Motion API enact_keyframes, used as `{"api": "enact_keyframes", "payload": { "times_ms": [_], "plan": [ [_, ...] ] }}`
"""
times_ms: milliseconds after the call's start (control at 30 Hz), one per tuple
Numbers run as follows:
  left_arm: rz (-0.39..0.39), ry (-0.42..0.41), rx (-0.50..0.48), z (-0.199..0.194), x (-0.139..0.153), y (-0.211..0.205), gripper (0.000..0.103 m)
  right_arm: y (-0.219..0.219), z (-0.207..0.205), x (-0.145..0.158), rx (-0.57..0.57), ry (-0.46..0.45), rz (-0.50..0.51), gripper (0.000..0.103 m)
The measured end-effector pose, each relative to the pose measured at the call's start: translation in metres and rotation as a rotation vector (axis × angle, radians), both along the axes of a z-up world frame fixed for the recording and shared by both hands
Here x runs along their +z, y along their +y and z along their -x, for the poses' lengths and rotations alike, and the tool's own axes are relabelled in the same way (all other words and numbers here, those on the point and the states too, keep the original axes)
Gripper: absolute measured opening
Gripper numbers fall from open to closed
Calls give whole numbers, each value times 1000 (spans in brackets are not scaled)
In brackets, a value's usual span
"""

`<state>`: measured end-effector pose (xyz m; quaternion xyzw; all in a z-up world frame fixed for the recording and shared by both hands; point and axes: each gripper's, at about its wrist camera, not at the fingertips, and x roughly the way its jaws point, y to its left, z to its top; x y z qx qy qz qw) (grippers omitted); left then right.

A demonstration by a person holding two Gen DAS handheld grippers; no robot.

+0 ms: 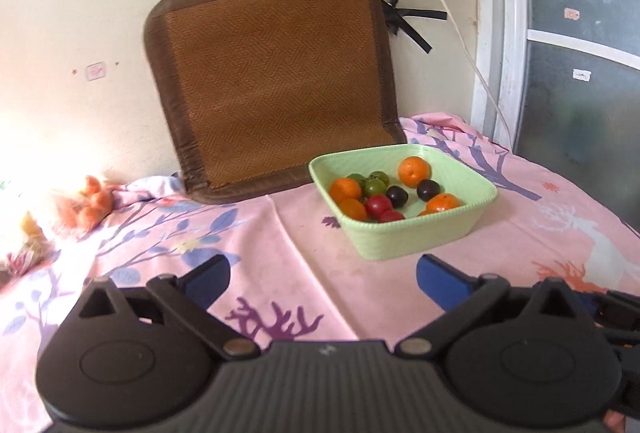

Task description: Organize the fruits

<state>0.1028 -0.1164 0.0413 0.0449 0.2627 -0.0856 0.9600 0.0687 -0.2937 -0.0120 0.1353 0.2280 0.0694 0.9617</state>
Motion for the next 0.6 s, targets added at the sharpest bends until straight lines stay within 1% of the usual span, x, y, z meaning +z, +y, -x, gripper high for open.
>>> {"api": "enact_keyframes", "payload": {
  "times_ms": [233, 333, 467, 600],
  "plan": [
    [-5, -8, 9, 21, 1, 11, 103, 13, 15, 2, 15, -4, 23, 55],
    [15, -6, -3, 26, 1, 13, 103, 17, 19, 3, 18, -11, 35, 56],
    [-3, -25, -2, 32, 1, 13, 103, 21, 22, 5, 19, -12, 46, 57],
    [2, -31, -7, 35, 2, 12, 103, 22, 24, 6, 20, -16, 52, 58]
  ]
}}
